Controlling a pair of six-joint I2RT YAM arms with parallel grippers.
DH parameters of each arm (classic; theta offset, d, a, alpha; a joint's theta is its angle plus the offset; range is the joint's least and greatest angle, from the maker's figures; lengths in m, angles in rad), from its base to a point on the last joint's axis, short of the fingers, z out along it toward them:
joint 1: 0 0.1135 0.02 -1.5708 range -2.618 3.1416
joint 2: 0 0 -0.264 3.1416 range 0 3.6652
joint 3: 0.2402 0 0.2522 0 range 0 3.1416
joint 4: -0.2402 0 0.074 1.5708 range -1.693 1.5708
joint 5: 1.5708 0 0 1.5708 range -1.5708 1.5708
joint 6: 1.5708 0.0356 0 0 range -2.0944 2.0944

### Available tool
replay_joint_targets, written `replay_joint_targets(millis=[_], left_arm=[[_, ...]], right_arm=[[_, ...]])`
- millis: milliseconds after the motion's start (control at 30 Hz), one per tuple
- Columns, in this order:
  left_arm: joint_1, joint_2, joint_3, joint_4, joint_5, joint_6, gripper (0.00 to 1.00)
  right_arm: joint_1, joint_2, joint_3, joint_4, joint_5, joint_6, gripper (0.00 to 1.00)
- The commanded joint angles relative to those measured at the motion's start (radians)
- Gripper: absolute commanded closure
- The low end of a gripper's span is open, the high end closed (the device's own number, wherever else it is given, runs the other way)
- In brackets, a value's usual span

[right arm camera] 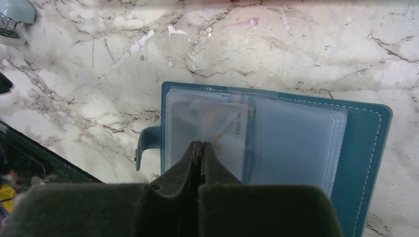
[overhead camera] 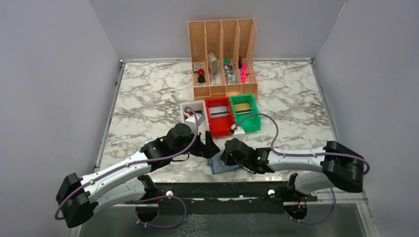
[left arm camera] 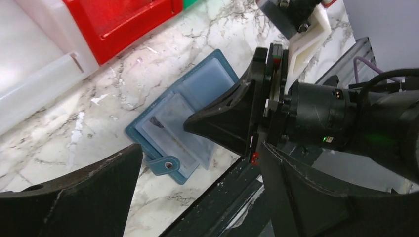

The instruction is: Take the credit cards out of the card holder

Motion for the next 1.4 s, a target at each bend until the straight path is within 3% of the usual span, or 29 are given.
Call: replay_joint_targets(millis=[0, 533, 833, 967, 1367], left_arm=[[-0.013, 0.047, -0.035, 0.139, 0.069, -0.051, 0.13], [-0.093, 0.258, -0.126, 0.494, 0.034, -0.196, 0.39], [-0.131, 0.366, -0.12, 0.507, -0.063, -0.262, 0.46], [-0.146, 0.342, -0.154, 0.493, -0.173, -0.3, 0.45], [-0.161, 0.298, -0.19, 0.495, -0.231, -0.338, 0.38]], right_arm=[[-0.032, -0.046, -0.044, 0.095, -0.061, 0.009, 0.99], [-0.081, -0.085, -0.147, 0.192, -0.114, 0.056, 0.99], [-0.085, -0.101, -0.159, 0.193, -0.108, 0.067, 0.99], [-0.085, -0.115, -0.169, 0.195, -0.103, 0.076, 0.99], [-0.086, -0.16, -0.201, 0.207, -0.085, 0.106, 0.99]])
